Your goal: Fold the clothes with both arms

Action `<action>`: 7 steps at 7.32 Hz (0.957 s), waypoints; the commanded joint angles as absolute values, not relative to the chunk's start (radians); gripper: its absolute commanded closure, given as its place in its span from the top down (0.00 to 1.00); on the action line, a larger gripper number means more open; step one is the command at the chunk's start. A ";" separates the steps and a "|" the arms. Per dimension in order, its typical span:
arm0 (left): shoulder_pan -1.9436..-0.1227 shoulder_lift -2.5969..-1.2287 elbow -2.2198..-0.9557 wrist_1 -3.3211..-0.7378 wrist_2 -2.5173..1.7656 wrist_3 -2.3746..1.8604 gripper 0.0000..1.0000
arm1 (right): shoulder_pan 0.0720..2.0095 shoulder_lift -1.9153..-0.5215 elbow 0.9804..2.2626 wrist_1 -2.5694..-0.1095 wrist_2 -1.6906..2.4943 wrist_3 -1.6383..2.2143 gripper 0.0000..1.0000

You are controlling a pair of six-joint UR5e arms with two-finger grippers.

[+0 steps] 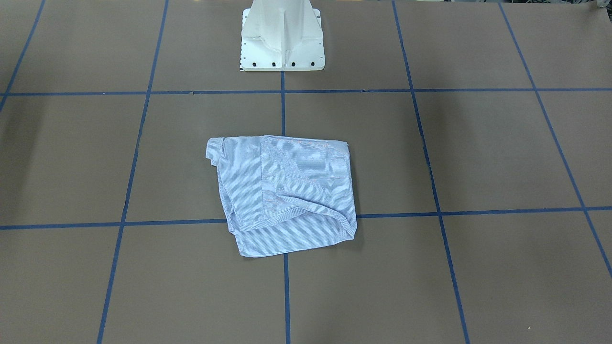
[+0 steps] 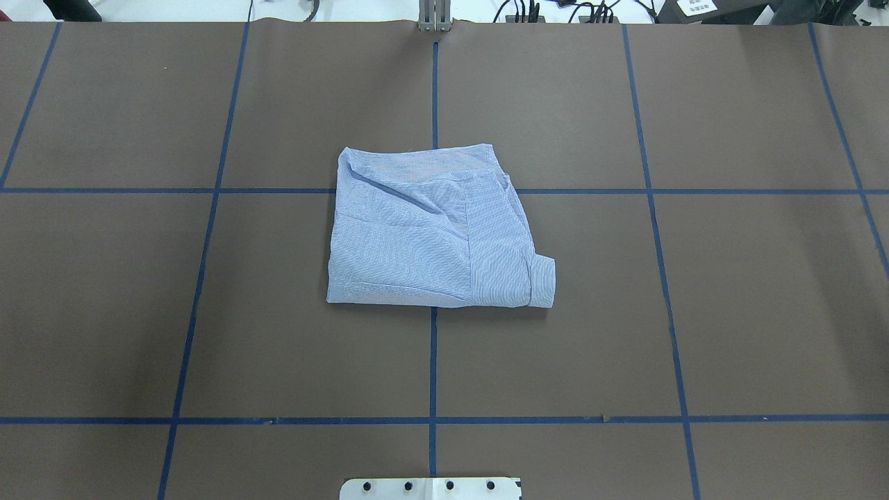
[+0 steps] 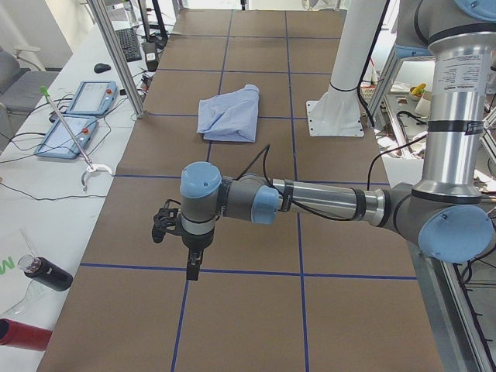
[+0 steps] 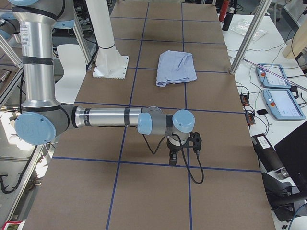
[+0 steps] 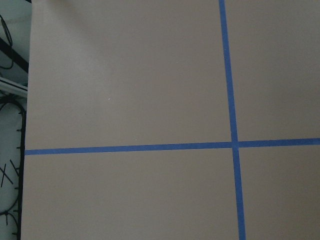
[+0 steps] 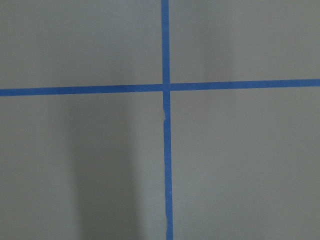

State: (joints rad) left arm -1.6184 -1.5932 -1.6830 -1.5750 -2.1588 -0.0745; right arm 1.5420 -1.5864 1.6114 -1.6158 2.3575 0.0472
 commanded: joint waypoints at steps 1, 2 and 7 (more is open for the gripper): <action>-1.629 -1.594 -1.715 -1.438 -2.163 -0.043 1.00 | 1.557 -1.605 1.600 -1.574 2.413 0.054 1.00; -1.629 -1.550 -1.686 -1.451 -2.181 0.038 1.00 | 1.557 -1.608 1.606 -1.574 2.436 0.054 1.00; -1.595 -1.543 -1.575 -1.649 -2.381 -0.104 1.00 | 1.562 -1.649 1.655 -1.549 2.436 0.198 1.00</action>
State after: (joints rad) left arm -1.6076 -1.5430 -1.5794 -1.6059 -2.3767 -0.0590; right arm 1.5617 -1.6470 1.6558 -1.5552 2.4386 0.1862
